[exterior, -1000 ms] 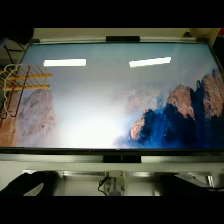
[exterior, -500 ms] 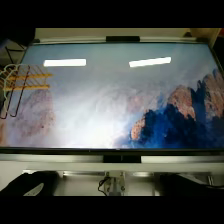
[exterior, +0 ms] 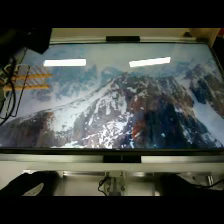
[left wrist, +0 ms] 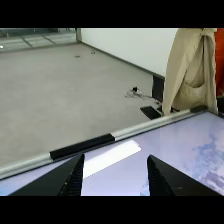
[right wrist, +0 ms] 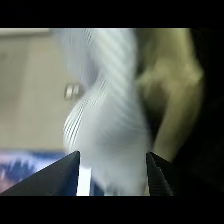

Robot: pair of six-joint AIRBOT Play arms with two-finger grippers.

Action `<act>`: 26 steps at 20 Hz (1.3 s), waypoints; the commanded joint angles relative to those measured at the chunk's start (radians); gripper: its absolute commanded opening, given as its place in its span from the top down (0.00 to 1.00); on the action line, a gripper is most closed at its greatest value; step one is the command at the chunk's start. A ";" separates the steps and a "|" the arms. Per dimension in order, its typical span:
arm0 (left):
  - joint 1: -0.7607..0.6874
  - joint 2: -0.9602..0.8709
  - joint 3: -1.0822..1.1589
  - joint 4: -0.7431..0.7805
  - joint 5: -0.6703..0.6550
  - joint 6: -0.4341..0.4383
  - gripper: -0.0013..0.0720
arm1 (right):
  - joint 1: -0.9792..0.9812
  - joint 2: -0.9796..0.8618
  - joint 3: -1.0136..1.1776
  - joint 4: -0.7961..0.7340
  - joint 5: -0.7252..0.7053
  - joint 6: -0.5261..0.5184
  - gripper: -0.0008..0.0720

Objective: Fold the shirts.

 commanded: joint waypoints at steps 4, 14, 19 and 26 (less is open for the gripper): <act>0.001 -0.079 0.000 0.272 -0.505 -0.290 0.44 | 0.452 0.030 -0.184 0.022 0.400 -0.068 0.24; 0.065 -0.253 -0.059 0.434 -1.014 -0.492 0.00 | 1.402 -0.090 -0.588 -0.018 0.076 0.006 0.25; 0.065 -0.254 -0.066 0.434 -0.998 -0.491 0.00 | 1.531 -0.151 -0.588 -0.010 0.064 -0.003 0.25; 0.065 -0.254 -0.065 0.435 -0.968 -0.490 0.00 | 1.565 -0.150 -0.588 -0.006 0.065 -0.003 0.25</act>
